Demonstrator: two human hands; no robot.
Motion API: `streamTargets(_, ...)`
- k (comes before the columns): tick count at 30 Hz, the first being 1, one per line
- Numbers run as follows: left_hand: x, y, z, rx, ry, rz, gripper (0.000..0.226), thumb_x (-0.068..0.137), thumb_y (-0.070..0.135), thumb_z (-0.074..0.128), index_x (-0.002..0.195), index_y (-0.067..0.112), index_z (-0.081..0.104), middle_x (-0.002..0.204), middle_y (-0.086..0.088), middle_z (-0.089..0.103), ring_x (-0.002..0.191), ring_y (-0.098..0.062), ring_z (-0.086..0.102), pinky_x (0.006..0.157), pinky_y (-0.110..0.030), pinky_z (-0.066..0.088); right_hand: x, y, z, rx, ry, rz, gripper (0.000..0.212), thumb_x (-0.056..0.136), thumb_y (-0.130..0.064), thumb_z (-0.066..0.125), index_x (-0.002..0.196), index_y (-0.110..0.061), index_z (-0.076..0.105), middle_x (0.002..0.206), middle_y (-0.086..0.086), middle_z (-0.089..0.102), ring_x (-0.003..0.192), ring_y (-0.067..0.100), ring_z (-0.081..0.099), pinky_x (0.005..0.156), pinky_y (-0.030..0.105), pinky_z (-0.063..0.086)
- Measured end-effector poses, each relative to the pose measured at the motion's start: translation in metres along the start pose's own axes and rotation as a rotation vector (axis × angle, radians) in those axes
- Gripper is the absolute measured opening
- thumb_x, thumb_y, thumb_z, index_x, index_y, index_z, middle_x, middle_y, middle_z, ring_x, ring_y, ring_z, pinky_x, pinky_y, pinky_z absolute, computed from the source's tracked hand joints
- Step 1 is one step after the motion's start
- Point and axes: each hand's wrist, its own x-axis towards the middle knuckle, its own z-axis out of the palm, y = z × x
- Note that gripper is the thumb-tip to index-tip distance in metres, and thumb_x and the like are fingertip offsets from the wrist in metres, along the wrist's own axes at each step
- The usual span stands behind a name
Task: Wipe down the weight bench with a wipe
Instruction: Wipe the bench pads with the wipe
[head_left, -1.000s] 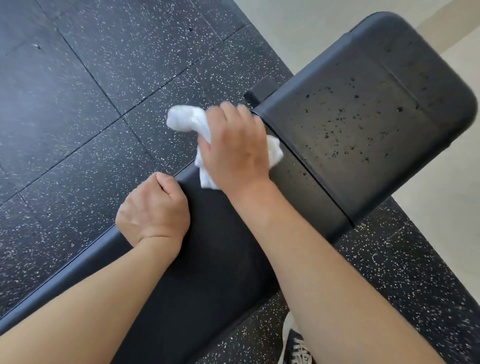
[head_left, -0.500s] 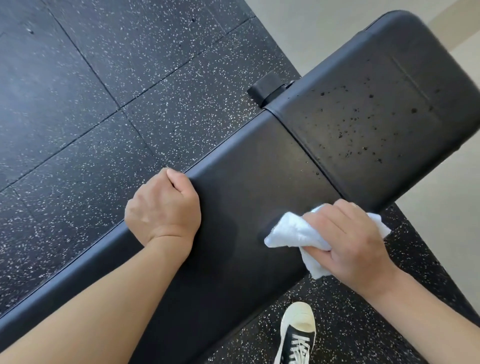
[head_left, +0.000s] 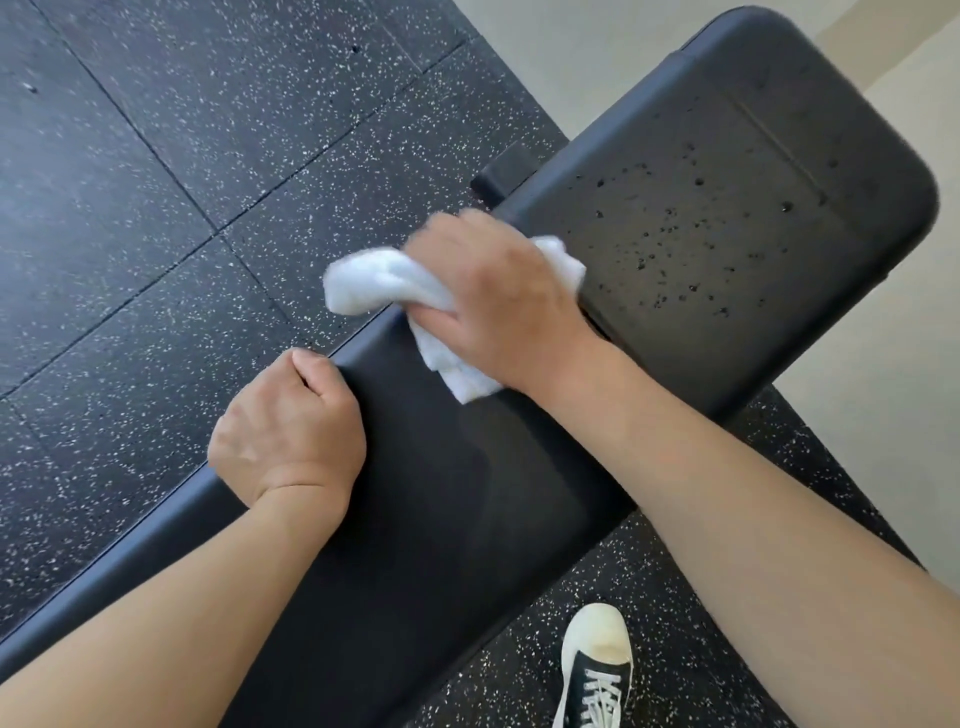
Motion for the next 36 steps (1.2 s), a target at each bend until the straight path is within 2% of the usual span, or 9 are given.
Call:
streamTargets(7,0.000,-0.001,0.002,0.008,-0.002,-0.006,0.047,0.103,0.037,0.025,0.084,0.018,0.063,0.061,0.006,0.032,0.071,-0.032,0.042,0.068,-0.039,0.030,-0.147,-0.007,-0.043,-0.078,-0.024,0.081,0.015,0.096,-0.024,0.065,0.091,-0.010,0.068,0.080,0.002,0.051,0.069,0.023,0.040,0.059,0.042,0.040)
streamTargets(14,0.001,0.001,0.002,0.017,-0.004,-0.023,0.046,0.105,0.037,0.026,0.081,0.018,0.061,0.065,-0.006,0.044,0.073,-0.032,0.041,0.070,-0.040,0.031,-0.034,-0.026,-0.002,-0.030,0.015,0.140,0.016,0.080,-0.025,0.071,0.083,-0.012,0.062,0.082,0.006,0.058,0.075,0.031,0.054,0.062,0.043,0.041)
streamTargets(16,0.001,0.001,0.002,0.015,0.001,-0.037,0.047,0.105,0.038,0.027,0.081,0.018,0.063,0.064,-0.004,0.041,0.073,-0.032,0.041,0.070,-0.040,0.030,0.008,-0.037,0.016,-0.070,-0.025,0.119,0.018,0.084,-0.031,0.069,0.089,-0.016,0.062,0.089,0.003,0.062,0.083,0.028,0.058,0.066,0.038,0.034)
streamTargets(19,0.000,0.003,0.001,0.010,0.018,-0.036,0.043,0.104,0.037,0.027,0.072,0.021,0.052,0.079,-0.017,0.060,0.075,-0.032,0.041,0.070,-0.040,0.030,0.032,-0.044,0.033,-0.187,-0.137,0.067,0.020,0.094,-0.043,0.057,0.102,-0.025,0.058,0.104,-0.005,0.062,0.097,0.021,0.059,0.071,0.033,0.027)
streamTargets(23,-0.001,0.002,0.001,-0.018,0.024,-0.034,0.040,0.101,0.036,0.026,0.071,0.022,0.047,0.087,-0.022,0.065,0.076,-0.032,0.042,0.072,-0.040,0.031,0.003,-0.039,0.014,-0.101,-0.105,0.034,0.016,0.087,-0.032,0.064,0.094,-0.018,0.060,0.094,0.001,0.060,0.086,0.025,0.055,0.068,0.034,0.031)
streamTargets(27,0.000,-0.002,0.002,-0.030,-0.011,-0.031,0.044,0.098,0.038,0.022,0.073,0.019,0.053,0.066,-0.007,0.048,0.073,-0.032,0.045,0.070,-0.039,0.031,-0.070,-0.037,-0.018,-0.045,-0.109,0.001,0.014,0.082,-0.022,0.065,0.088,-0.009,0.064,0.083,0.006,0.054,0.071,0.026,0.047,0.060,0.040,0.038)
streamTargets(30,0.000,-0.001,0.000,-0.077,-0.006,0.009,0.044,0.099,0.037,0.023,0.075,0.017,0.054,0.077,-0.016,0.060,0.074,-0.032,0.045,0.072,-0.039,0.034,-0.113,-0.016,-0.043,-0.109,-0.151,-0.040,0.015,0.087,-0.020,0.066,0.094,-0.008,0.068,0.083,0.007,0.054,0.071,0.026,0.046,0.061,0.042,0.042)
streamTargets(33,-0.001,-0.003,-0.001,-0.086,-0.008,0.047,0.044,0.101,0.035,0.026,0.079,0.017,0.059,0.084,-0.019,0.068,0.073,-0.032,0.045,0.073,-0.040,0.037,-0.118,-0.003,-0.051,-0.158,-0.073,0.062,0.016,0.091,-0.019,0.064,0.093,-0.004,0.068,0.081,0.008,0.053,0.070,0.027,0.046,0.061,0.044,0.045)
streamTargets(36,0.001,-0.006,-0.001,-0.095,-0.034,0.091,0.043,0.102,0.033,0.025,0.077,0.016,0.056,0.082,-0.017,0.066,0.073,-0.033,0.046,0.073,-0.041,0.037,-0.085,-0.018,-0.033,-0.229,0.038,0.307,0.014,0.090,-0.016,0.067,0.093,-0.002,0.064,0.084,0.011,0.056,0.073,0.032,0.050,0.065,0.048,0.046)
